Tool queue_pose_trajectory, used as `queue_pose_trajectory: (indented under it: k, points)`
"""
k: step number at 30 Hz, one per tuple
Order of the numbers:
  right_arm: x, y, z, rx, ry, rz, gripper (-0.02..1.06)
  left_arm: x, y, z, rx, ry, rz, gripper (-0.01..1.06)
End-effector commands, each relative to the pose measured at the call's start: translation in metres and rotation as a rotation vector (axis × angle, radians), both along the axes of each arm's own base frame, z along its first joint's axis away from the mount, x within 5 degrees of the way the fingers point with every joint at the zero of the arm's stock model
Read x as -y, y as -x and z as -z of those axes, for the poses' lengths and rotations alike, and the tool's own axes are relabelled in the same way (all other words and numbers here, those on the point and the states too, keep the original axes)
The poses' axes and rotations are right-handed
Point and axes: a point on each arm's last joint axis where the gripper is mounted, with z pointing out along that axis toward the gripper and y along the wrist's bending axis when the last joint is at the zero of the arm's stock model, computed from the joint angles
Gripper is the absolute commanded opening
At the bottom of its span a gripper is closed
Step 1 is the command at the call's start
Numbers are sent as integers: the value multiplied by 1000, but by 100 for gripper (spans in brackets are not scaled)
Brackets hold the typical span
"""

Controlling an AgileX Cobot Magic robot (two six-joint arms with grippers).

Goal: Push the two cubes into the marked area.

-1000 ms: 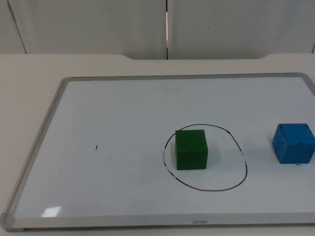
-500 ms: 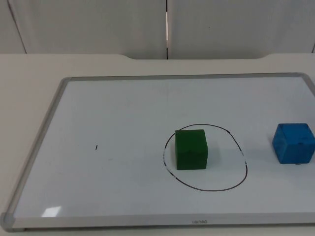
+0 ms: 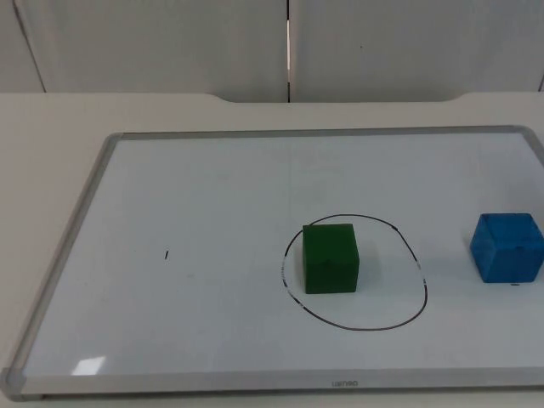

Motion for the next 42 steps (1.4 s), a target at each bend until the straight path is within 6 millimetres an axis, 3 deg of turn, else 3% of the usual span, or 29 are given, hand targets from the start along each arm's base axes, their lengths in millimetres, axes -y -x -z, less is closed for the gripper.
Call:
queue_pose_trajectory:
  k: [1, 8, 13, 19, 32, 42]
  points:
    - [0, -7, 7, 21, -9, 11, 0, 0, 0, 1, -4, 0, 1, 0]
    - [-1, -17, 45, -25, -40, 55, 0, 0, 0, 1, -4, 0, 1, 0]
    - [-3, -27, 57, -83, -47, 73, 0, 0, 0, 1, -4, 0, 1, 0]
    - [-5, -41, 57, -129, -49, 76, 0, 0, 0, 1, -6, 1, 0, 0]
    - [-6, -36, 59, -190, -68, 100, 0, -1, 0, 1, -4, -1, -4, 0]
    - [-27, -36, 58, -157, -70, 44, 0, -1, 0, 1, -2, -5, -7, 0]
